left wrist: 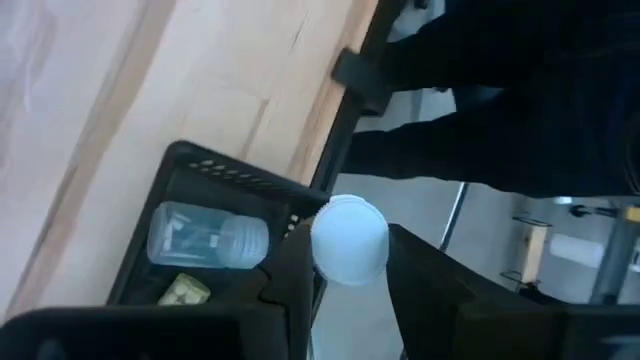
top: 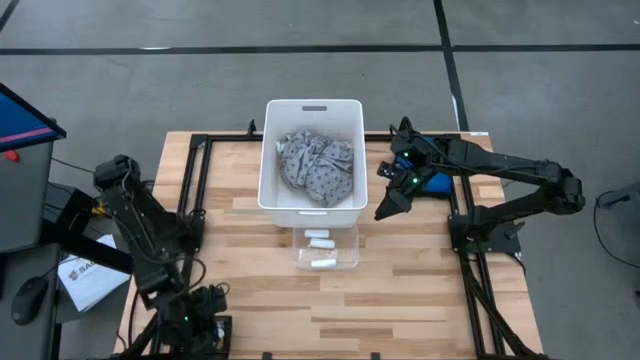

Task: Pick & Place Medicine items
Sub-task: Put the yellow pill bottle into the black bin, then adjust the white bin, then return to Home Position

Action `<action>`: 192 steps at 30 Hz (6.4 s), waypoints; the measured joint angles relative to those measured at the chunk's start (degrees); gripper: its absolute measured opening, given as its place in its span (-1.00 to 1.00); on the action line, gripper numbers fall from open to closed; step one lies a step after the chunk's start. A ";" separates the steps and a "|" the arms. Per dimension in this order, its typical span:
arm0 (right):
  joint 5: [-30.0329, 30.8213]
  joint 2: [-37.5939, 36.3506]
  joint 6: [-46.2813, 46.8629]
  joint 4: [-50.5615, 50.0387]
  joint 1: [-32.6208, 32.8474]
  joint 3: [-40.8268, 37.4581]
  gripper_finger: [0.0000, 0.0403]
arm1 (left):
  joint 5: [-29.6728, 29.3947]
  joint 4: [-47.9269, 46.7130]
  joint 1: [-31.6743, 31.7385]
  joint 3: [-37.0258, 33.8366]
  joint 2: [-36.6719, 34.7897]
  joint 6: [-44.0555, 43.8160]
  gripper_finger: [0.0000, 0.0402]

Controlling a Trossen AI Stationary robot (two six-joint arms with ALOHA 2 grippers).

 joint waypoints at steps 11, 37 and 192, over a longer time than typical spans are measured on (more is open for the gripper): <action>0.16 3.67 2.52 4.03 1.90 -0.05 0.09 | -3.08 -2.10 -1.01 -0.02 7.40 -3.74 -0.48; 0.35 5.16 5.15 7.68 4.72 -0.03 0.09 | -12.14 -10.45 -4.38 -0.04 1.49 -5.25 0.07; 39.27 -19.33 20.25 19.77 7.23 -0.06 0.09 | 0.58 12.96 57.94 -45.75 -72.62 79.97 -0.99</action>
